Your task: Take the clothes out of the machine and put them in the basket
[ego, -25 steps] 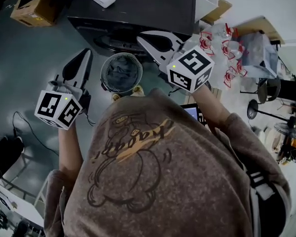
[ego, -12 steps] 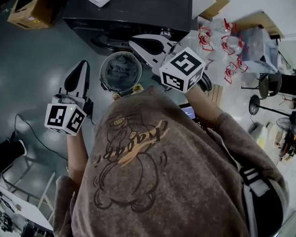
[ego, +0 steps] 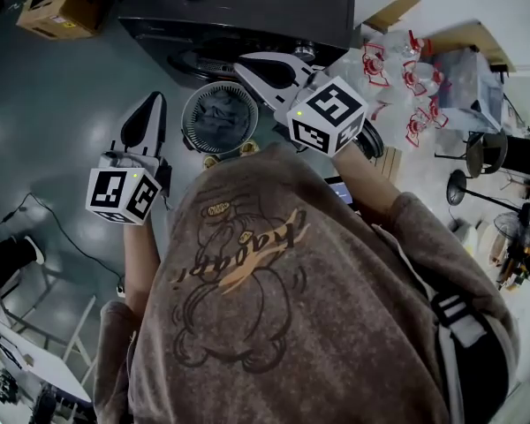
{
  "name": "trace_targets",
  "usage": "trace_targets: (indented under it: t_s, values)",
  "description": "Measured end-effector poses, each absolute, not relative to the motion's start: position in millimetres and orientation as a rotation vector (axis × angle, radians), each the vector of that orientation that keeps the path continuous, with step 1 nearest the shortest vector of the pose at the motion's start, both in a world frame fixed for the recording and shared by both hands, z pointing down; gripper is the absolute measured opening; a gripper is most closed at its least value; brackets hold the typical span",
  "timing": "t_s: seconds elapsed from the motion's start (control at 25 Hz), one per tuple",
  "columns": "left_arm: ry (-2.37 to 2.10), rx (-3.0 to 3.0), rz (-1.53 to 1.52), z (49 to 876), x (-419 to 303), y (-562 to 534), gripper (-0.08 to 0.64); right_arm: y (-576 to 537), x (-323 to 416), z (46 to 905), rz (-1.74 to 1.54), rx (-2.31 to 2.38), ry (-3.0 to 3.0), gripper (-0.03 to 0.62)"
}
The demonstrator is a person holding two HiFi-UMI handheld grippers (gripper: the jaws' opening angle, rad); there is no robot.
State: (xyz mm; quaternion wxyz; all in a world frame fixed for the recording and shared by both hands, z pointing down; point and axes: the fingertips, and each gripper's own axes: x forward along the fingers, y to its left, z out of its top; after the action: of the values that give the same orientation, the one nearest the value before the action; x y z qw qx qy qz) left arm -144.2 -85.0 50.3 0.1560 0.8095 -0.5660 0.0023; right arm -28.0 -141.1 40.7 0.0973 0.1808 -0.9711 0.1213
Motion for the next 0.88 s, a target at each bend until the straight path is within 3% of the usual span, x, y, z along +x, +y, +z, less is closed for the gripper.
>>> trace_targets:
  t_s: [0.88]
  values:
    - [-1.591,2.319,0.004,50,-138,-83,0.006,-136,-22,41,0.333,0.542,-2.864,-0.003]
